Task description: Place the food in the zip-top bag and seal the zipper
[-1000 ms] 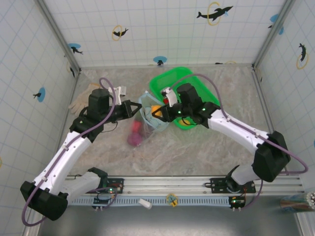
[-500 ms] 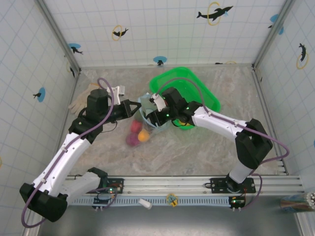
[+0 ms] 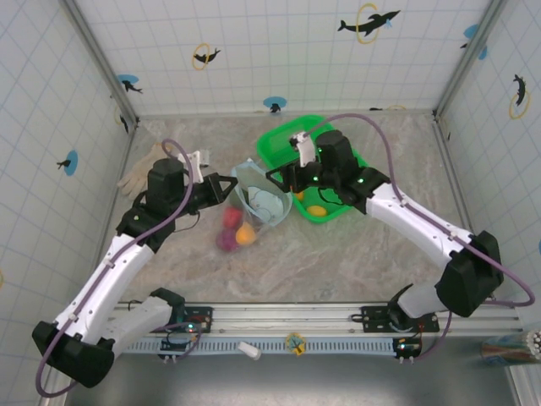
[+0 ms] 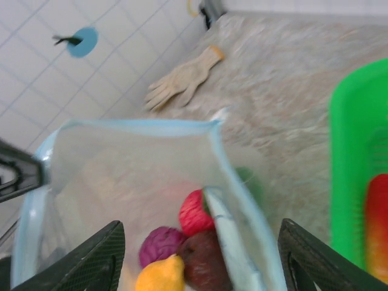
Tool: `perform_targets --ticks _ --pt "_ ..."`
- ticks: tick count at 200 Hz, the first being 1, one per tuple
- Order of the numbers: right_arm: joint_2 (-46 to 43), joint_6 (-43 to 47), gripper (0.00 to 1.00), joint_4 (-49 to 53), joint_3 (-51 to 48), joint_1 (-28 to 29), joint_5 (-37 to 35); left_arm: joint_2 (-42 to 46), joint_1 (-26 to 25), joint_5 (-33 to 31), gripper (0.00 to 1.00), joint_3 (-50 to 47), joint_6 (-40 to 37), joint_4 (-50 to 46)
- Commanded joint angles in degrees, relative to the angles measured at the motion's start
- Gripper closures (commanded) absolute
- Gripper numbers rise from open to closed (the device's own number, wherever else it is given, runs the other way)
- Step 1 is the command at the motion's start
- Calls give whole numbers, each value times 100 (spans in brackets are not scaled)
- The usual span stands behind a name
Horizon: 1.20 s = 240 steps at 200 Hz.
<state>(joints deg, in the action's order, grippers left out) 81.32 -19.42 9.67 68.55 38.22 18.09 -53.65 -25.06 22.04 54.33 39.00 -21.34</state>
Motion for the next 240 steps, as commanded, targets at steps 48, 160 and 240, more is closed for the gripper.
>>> perform_targets --ticks 48,160,240 --pt "1422 -219 34 1064 404 -1041 -542 390 12 -953 100 -147 -172 -300" --pt "4135 186 20 2173 2573 -1019 -306 457 11 -1168 100 -300 -365 -243" --pt "4338 243 45 1918 2248 -1076 -606 295 11 -1041 100 -379 -359 -183"
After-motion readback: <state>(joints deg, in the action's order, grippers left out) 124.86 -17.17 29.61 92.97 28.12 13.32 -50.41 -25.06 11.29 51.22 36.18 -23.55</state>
